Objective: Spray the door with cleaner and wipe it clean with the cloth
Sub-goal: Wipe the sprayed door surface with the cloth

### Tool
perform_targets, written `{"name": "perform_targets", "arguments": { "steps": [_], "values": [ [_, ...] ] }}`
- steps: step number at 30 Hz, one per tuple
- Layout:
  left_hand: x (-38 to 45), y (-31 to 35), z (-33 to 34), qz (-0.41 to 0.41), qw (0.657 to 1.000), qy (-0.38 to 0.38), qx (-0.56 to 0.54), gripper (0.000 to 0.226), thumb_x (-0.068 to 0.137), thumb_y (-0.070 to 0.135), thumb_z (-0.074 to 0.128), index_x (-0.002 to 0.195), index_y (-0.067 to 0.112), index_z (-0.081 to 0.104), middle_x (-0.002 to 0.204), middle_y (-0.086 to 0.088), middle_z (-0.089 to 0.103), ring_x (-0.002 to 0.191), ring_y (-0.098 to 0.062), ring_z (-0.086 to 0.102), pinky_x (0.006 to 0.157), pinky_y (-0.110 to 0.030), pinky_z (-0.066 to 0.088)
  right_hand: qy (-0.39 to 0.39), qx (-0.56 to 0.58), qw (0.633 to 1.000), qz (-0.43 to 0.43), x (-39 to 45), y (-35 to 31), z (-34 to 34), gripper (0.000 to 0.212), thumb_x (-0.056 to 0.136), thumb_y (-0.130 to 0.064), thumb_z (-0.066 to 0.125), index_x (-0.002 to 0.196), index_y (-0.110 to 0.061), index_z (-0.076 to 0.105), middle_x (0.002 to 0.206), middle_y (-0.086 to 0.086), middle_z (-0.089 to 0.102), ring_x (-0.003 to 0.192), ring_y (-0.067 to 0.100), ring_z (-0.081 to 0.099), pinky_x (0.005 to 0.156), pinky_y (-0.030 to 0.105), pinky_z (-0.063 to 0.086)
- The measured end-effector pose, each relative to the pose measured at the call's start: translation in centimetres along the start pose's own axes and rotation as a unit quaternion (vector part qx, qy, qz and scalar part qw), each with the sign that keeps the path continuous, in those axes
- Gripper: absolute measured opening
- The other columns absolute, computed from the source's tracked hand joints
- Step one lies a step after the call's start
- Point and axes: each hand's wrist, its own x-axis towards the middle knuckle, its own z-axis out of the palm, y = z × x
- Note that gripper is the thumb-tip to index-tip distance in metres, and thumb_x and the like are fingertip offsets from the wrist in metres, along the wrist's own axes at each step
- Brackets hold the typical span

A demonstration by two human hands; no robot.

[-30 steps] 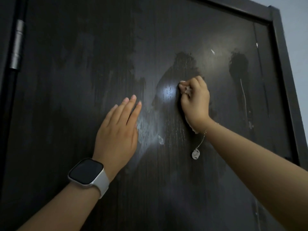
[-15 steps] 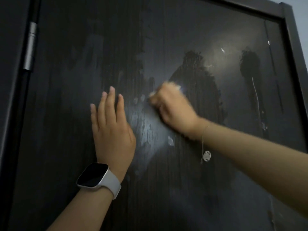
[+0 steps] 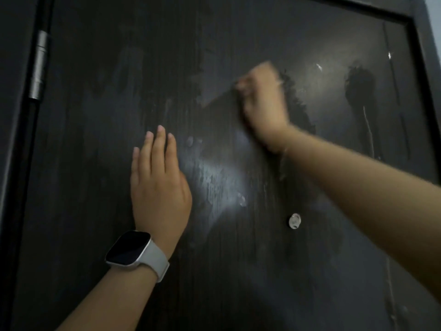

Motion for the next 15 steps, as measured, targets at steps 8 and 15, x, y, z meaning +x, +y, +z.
{"name": "perform_targets", "arguments": {
  "steps": [8,15],
  "values": [
    [-0.1,0.3,0.4,0.003,1.000,-0.004,0.024,0.053,0.093,0.008,0.034,0.146,-0.001,0.035,0.155,-0.018,0.030,0.145,-0.033,0.025,0.119,-0.049,0.020,0.087,-0.062,0.971,0.212,3.0,2.9,-0.3,0.022,0.083,-0.004,0.043,0.099,-0.005,0.059,0.115,0.017,0.053,0.108,0.031,0.050,0.092,0.031,0.035],
    [0.1,0.0,-0.3,0.006,1.000,-0.016,0.010,0.052,0.095,0.013,0.032,0.145,0.000,0.037,0.154,-0.015,0.033,0.145,-0.030,0.026,0.119,-0.050,0.020,-0.023,0.077,0.996,-0.042,1.4,-0.4,0.8,0.011,0.091,-0.015,0.059,0.089,-0.006,0.065,0.095,0.012,0.058,0.091,0.026,0.057,0.081,0.032,0.042]
  ]
}}
